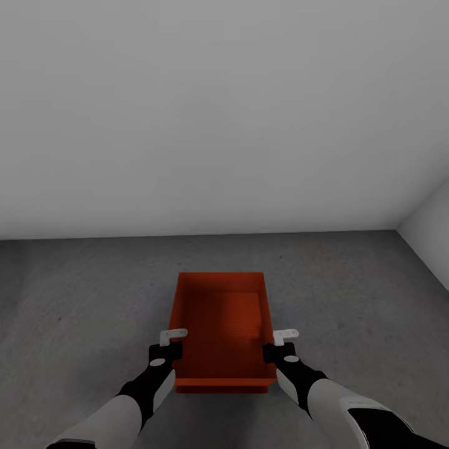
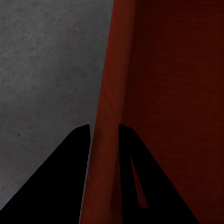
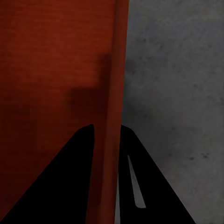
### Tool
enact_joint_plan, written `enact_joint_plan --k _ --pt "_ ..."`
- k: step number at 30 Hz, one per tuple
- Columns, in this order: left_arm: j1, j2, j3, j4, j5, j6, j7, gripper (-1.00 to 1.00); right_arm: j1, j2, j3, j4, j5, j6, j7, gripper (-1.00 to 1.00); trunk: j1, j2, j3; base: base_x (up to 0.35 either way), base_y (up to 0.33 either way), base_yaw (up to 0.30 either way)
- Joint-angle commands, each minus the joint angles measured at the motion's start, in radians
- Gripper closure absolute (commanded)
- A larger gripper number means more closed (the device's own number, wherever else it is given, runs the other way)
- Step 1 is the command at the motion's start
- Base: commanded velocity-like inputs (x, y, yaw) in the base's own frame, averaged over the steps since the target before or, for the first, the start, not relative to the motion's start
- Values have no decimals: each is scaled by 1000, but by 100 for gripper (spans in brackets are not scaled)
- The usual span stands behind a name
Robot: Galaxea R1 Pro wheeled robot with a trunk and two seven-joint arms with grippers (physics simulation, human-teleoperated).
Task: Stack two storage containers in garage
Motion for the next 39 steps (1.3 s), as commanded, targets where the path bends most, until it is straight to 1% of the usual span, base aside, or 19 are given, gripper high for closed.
enact_joint_plan --k 1,23,39 --pt "0 51 -13 3 7 -3 12 100 -1 -1 -25 -40 12 -4 -25 100 0 0 -1 0 0 0" --pt "0 52 -12 5 8 -3 12 100 -1 -1 -25 -40 12 -4 -25 100 0 0 -1 -5 4 0" --pt "0 51 -13 26 7 -3 12 100 -1 -1 -25 -40 12 -4 -25 100 0 0 -1 -20 20 0"
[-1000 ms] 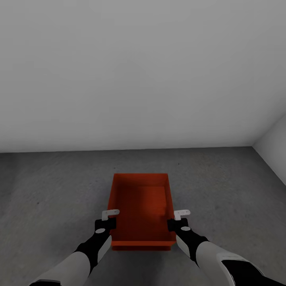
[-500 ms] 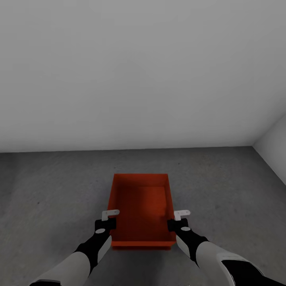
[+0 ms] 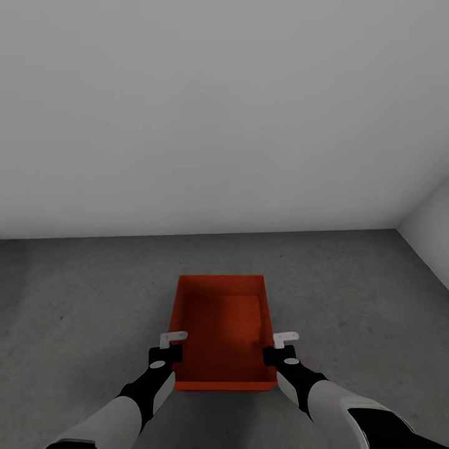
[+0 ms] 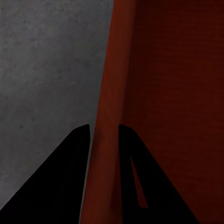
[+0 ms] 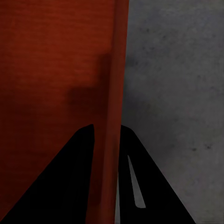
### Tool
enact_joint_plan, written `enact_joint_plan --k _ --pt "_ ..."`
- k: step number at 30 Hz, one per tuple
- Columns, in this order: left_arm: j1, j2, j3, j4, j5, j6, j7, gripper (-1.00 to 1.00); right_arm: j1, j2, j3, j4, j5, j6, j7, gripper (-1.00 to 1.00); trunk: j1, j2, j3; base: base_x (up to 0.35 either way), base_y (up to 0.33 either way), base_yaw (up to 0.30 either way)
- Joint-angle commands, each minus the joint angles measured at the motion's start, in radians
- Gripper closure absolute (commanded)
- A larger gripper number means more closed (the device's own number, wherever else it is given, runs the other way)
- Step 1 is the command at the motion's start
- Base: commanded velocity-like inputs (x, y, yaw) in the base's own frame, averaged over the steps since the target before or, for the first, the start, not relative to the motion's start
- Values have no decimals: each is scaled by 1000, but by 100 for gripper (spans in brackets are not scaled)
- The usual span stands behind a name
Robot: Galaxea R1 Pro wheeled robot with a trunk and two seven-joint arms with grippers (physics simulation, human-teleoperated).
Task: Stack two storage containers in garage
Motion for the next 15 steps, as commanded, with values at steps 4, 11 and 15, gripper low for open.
enact_joint_plan --k 4,11,15 --pt "0 51 -14 4 5 -4 13 100 -1 0 -22 -63 10 -4 -21 100 0 0 -1 0 0 0" --pt "0 50 -14 3 5 -4 13 100 -1 0 -22 -63 10 -4 -22 100 0 0 -1 0 0 0" --pt "0 49 -14 4 5 -4 14 100 -1 0 -22 -63 10 -4 -22 100 0 0 -1 0 0 0"
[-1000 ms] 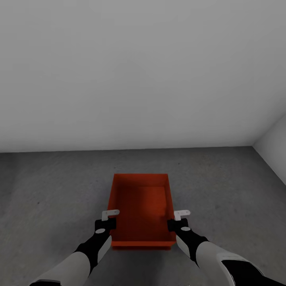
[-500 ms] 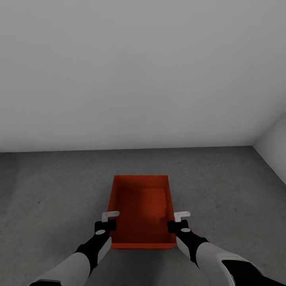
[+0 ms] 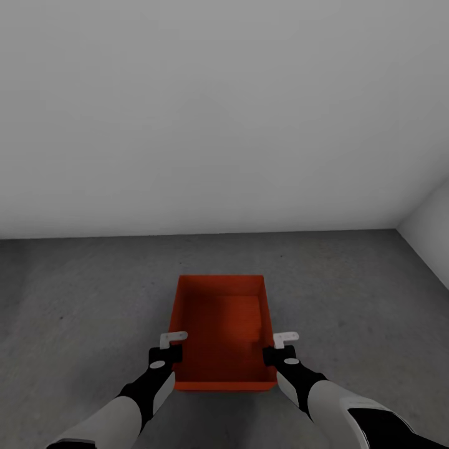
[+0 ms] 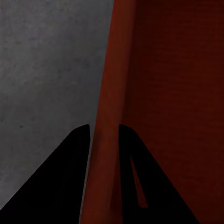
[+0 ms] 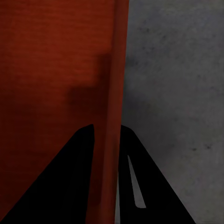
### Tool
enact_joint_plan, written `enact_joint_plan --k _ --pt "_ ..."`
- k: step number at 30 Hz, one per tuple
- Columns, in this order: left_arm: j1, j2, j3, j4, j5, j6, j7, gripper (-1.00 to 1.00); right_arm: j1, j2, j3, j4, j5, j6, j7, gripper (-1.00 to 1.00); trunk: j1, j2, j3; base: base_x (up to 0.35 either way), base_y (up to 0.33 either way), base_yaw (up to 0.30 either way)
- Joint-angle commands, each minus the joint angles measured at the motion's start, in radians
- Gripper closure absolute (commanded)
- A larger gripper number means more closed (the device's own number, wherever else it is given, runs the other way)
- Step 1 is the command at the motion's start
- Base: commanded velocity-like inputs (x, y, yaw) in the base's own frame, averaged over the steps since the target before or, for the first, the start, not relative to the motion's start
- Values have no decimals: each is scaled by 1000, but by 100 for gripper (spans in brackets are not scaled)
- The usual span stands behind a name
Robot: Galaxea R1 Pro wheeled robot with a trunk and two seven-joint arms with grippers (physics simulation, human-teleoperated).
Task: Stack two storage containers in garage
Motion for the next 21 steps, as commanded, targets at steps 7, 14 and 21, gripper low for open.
enact_joint_plan --k 7,14,21 --pt "0 49 -14 9 5 -5 27 100 -1 0 -22 -63 10 -4 -22 100 27 -49 -23 0 0 0" --pt "0 51 -13 9 5 -5 34 100 -1 0 -24 -63 10 -4 -22 100 54 -98 -45 0 0 0" --pt "0 51 -13 8 5 -5 34 100 -1 0 -24 -63 10 -4 -22 100 69 -126 -57 0 0 0"
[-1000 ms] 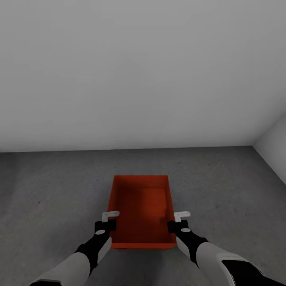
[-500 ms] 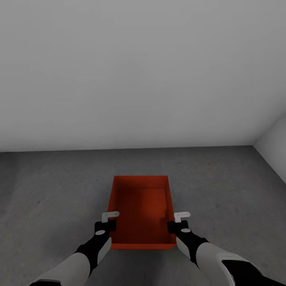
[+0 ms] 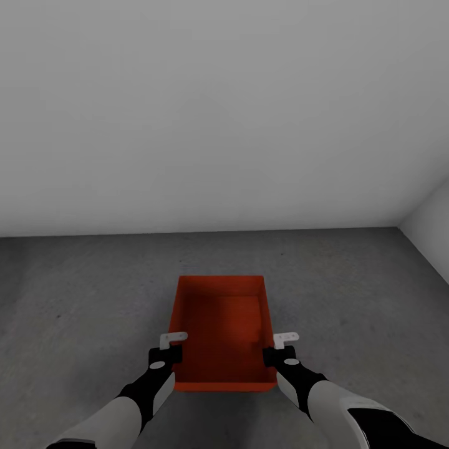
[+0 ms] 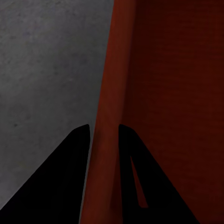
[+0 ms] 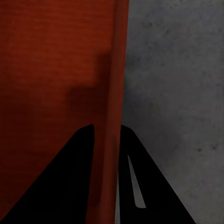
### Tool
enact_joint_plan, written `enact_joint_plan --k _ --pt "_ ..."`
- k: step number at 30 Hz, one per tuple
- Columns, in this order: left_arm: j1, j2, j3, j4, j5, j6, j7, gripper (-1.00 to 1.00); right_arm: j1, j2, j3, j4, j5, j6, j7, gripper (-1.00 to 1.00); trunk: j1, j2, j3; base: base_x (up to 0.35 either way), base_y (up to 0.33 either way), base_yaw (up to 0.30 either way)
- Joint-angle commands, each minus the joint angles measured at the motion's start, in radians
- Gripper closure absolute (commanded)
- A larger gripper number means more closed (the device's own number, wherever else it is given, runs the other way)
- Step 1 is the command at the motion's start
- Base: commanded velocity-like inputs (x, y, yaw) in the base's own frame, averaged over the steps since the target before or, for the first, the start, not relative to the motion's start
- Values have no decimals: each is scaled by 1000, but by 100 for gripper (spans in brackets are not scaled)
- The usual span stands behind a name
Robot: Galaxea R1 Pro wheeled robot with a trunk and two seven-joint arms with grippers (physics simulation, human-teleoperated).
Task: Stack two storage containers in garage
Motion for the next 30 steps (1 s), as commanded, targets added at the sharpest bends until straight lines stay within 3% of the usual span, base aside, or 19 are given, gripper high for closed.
enact_joint_plan --k 1,30 --pt "0 51 -14 3 5 -4 36 100 -1 0 -24 -67 10 -4 -21 100 0 0 -1 0 0 0" --pt "0 51 -14 3 4 -4 37 100 -1 0 -22 -67 10 -3 -21 100 0 0 -1 0 0 0"
